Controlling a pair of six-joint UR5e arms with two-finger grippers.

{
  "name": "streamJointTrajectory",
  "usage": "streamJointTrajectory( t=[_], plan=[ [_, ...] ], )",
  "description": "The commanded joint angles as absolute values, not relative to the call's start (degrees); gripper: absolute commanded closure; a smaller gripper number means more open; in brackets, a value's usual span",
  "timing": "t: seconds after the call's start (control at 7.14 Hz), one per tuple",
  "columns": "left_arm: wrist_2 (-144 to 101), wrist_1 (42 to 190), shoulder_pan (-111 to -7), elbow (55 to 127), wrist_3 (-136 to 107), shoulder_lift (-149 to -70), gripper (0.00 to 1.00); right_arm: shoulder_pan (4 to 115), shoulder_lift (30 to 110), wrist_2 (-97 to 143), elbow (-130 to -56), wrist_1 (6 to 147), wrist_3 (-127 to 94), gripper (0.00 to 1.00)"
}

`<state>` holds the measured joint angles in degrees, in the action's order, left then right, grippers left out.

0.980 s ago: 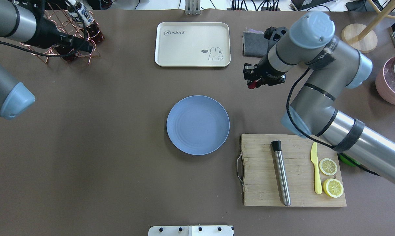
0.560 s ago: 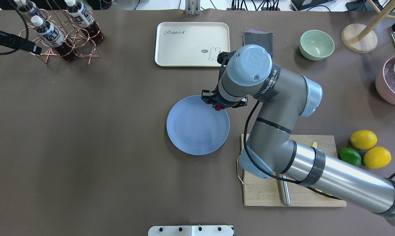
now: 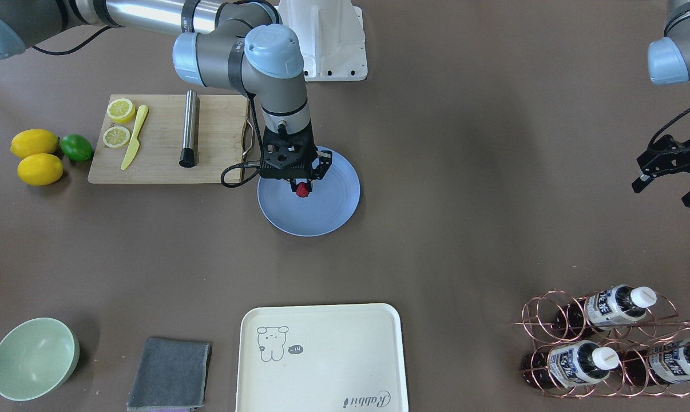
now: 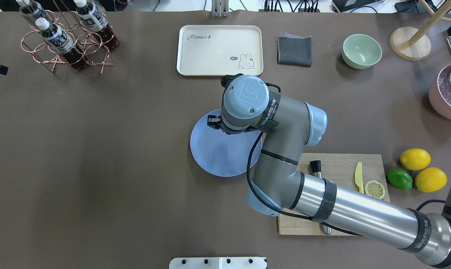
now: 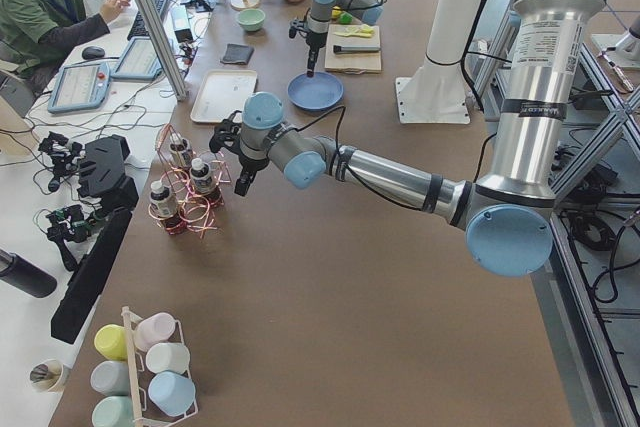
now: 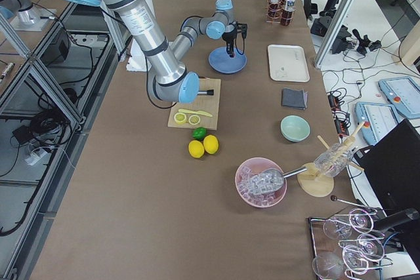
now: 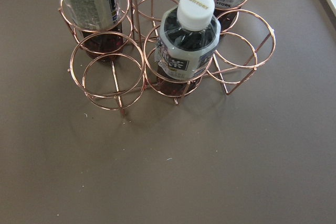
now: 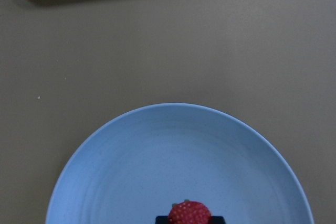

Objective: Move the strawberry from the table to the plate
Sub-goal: 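Carry the strawberry over the blue plate and lower it with the right gripper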

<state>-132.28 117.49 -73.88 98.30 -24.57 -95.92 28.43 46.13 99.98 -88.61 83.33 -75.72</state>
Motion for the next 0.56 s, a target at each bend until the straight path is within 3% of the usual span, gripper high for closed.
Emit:
streamJointTrajectory(
  t=[0.0,0.42],
  plan=[
    [-132.10,117.42,-74.09,97.91,-24.43,-95.63,0.02,26.90,45.88,98.18,-85.18,79.81,-75.76,1.00],
    [-132.10,117.33,-74.62,97.47,-24.43,-95.62,0.02,25.31,45.88,97.03,-85.17,79.80,-76.02,1.00]
  ],
)
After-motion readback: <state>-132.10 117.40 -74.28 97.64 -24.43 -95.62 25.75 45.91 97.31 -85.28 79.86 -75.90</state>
